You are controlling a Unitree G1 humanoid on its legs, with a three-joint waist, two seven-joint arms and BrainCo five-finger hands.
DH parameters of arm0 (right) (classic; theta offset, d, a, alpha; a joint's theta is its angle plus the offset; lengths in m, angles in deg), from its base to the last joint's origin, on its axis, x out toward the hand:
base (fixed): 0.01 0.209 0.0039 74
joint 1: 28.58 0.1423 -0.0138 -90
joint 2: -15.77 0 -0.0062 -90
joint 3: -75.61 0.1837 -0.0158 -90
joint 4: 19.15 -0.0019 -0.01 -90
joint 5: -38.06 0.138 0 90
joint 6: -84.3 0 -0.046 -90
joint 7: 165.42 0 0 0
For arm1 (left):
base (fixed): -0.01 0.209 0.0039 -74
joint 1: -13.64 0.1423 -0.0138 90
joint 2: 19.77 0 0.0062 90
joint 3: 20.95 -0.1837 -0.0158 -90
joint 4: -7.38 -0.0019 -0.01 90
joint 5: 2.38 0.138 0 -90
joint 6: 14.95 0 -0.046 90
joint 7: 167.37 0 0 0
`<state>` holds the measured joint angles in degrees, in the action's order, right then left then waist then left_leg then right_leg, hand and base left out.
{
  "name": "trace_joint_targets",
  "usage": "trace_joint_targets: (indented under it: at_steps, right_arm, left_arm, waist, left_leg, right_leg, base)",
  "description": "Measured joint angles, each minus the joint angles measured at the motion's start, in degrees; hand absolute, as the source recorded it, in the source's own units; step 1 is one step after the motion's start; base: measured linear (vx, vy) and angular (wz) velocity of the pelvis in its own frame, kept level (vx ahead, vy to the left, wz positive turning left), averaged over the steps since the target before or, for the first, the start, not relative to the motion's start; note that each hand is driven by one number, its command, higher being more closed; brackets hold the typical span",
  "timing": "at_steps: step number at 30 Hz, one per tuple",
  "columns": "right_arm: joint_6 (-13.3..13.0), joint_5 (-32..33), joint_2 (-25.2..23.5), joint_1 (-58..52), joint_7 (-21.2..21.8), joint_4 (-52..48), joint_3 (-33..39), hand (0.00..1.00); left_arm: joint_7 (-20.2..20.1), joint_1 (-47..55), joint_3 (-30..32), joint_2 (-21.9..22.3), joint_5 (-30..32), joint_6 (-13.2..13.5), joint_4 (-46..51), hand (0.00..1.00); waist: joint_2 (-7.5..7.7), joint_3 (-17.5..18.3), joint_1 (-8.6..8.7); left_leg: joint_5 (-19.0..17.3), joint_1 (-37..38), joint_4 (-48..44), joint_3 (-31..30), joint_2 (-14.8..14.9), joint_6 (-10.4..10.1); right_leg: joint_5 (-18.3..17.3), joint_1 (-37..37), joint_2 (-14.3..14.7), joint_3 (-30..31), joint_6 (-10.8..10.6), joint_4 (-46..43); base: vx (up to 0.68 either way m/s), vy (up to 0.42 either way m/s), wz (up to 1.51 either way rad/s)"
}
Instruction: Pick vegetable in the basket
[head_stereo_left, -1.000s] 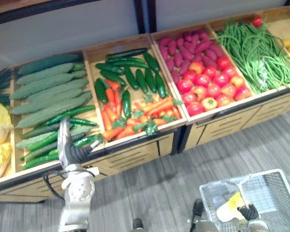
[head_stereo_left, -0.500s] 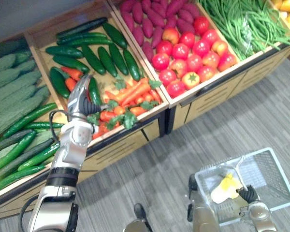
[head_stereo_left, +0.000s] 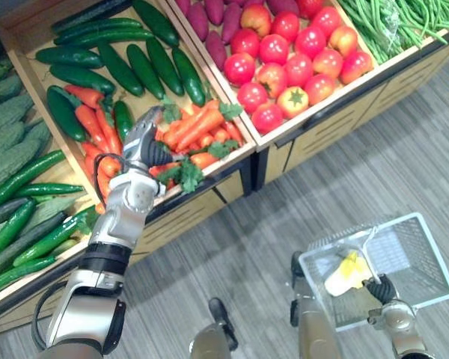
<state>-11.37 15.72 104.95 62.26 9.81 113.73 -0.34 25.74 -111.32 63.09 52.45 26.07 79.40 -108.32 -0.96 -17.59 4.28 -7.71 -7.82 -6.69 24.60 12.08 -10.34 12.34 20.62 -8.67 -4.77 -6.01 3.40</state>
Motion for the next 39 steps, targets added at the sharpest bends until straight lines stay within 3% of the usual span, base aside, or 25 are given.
trace_joint_targets:
  at_steps: [7, 17, 18, 28, 39]
  right_arm:
    - [0.0, 0.0, -0.5, 0.0, 0.0, -0.5, 0.0, 1.0]
    - [0.1, 0.0, -0.6, -0.2, -0.2, -2.1, -1.1, 1.0]
    - [0.1, 0.0, -0.7, -0.3, -0.2, -2.5, -1.1, 1.0]
    - [0.1, -0.1, -1.8, -2.4, -0.2, -6.1, -1.8, 1.0]
    - [0.0, -0.1, -2.2, -2.9, -1.2, -6.2, -3.0, 1.0]
  left_arm:
    - [-0.6, -0.2, -0.5, 0.5, 0.3, -0.2, -0.1, 0.0]
    - [-0.4, -3.5, 1.5, 3.8, 1.8, -2.7, -7.1, 0.0]
    - [-0.4, -3.9, 2.2, 4.4, 1.8, -3.2, -7.5, 1.0]
    - [0.7, -8.0, 7.7, 6.7, 4.4, -6.9, -9.9, 1.0]
    - [1.6, -8.1, 8.7, 9.1, 4.4, -7.6, -10.6, 1.0]
  waist:
    - [0.0, -0.7, -0.02]
    - [0.15, -0.9, -0.11]
    - [0.16, -0.9, -0.12]
    - [0.94, -1.5, -0.39]
    - [1.12, -1.6, -0.5]
  left_leg:
    - [-0.1, -0.1, -0.4, 1.0, 0.7, -0.1]
    - [-0.1, -0.9, -0.5, 2.9, 0.9, -0.2]
    - [-0.2, -0.9, -0.5, 3.0, 1.0, -0.3]
    - [-0.6, -1.0, -1.2, 4.5, 2.3, -0.8]
    - [-0.7, 0.1, -1.5, 4.6, 2.5, -0.8]
  right_leg:
    - [0.0, 0.6, 0.6, 0.7, 0.0, -0.2]
    - [0.1, 2.3, 0.8, 2.0, 0.0, -0.4]
    - [0.1, 2.4, 0.9, 2.1, 0.0, -0.4]
    - [0.3, 3.1, 1.8, 3.1, 0.2, -0.4]
    - [0.3, 2.3, 1.8, 3.1, 0.2, -0.7]
  base:
    - [0.0, -0.029, -0.06]
    - [0.0, -0.018, -0.07]
    - [0.0, -0.015, -0.04]
    - [0.0, -0.031, -0.07]
    - [0.0, -0.004, -0.01]
